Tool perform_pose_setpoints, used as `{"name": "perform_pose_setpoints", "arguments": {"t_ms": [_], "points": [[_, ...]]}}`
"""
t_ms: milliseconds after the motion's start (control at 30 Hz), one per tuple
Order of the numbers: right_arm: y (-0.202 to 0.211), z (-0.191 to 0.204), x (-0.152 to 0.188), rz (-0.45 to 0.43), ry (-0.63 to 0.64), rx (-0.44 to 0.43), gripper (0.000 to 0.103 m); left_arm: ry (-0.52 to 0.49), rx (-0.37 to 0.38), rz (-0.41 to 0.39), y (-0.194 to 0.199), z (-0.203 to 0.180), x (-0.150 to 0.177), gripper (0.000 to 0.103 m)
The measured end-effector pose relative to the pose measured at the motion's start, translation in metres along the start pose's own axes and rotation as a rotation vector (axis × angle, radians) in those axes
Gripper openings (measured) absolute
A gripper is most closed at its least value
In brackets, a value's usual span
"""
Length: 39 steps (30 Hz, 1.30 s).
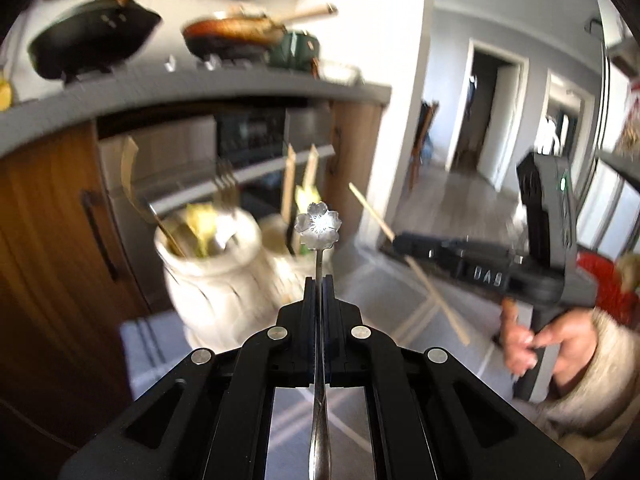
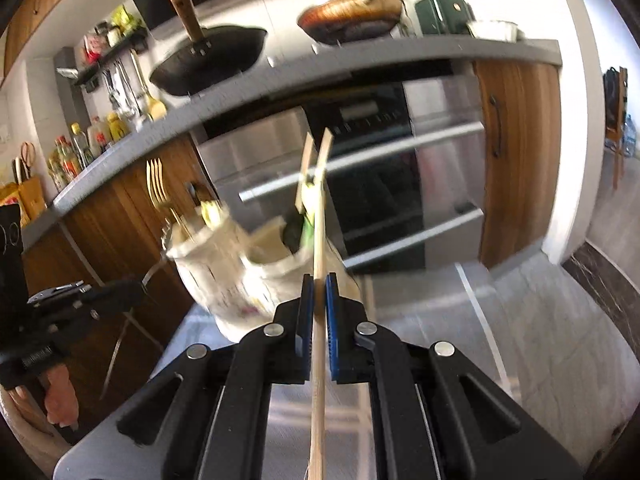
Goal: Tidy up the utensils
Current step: 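Lift the spoon and chopstick and carry both over the ceramic holder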
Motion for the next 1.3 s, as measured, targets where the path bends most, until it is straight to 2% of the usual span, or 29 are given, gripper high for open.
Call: {"name": "perform_pose_setpoints", "arguments": {"t_ms": [267, 533, 733, 933, 1100, 1300], "points": [[-0.012, 0.022, -0.065, -0.144, -0.009, -0.073, 0.006, 0.071, -0.077, -0.158, 0.029, 0.052, -0.069, 0.003], [-0.035, 0.025, -0.098, -0.263, -0.033, -0.135, 0.006, 0.156, -0.075, -0.248, 0.001, 0.087, -0.103, 0.003], [-0.049, 0.021, -0.109, -0.304, -0.048, -0.125, 0.006, 0.171, -0.096, -0.279, -0.021, 0.094, -0.108, 0.003], [-0.063, 0.018, -0.109, -0.321, -0.037, -0.094, 0.006, 0.168, -0.147, -0.327, -0.027, 0.097, -0.108, 0.003], [-0.069, 0.020, -0.105, -0.338, -0.020, -0.055, 0.006, 0.159, -0.158, -0.340, -0.034, 0.096, -0.111, 0.003], [-0.070, 0.021, -0.098, -0.354, 0.001, -0.031, 0.006, 0.163, -0.144, -0.337, -0.035, 0.097, -0.096, 0.003]]}}
Point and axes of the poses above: each gripper's, at about its wrist camera, not at the fingertips, and y roughly against the way its jaws point, z to its left, x to its underside, the point moved 7 cm from there along -y, roughly the way its jaws point, and after that the axes turned 12 degrees about z, right-handed, at the moved point
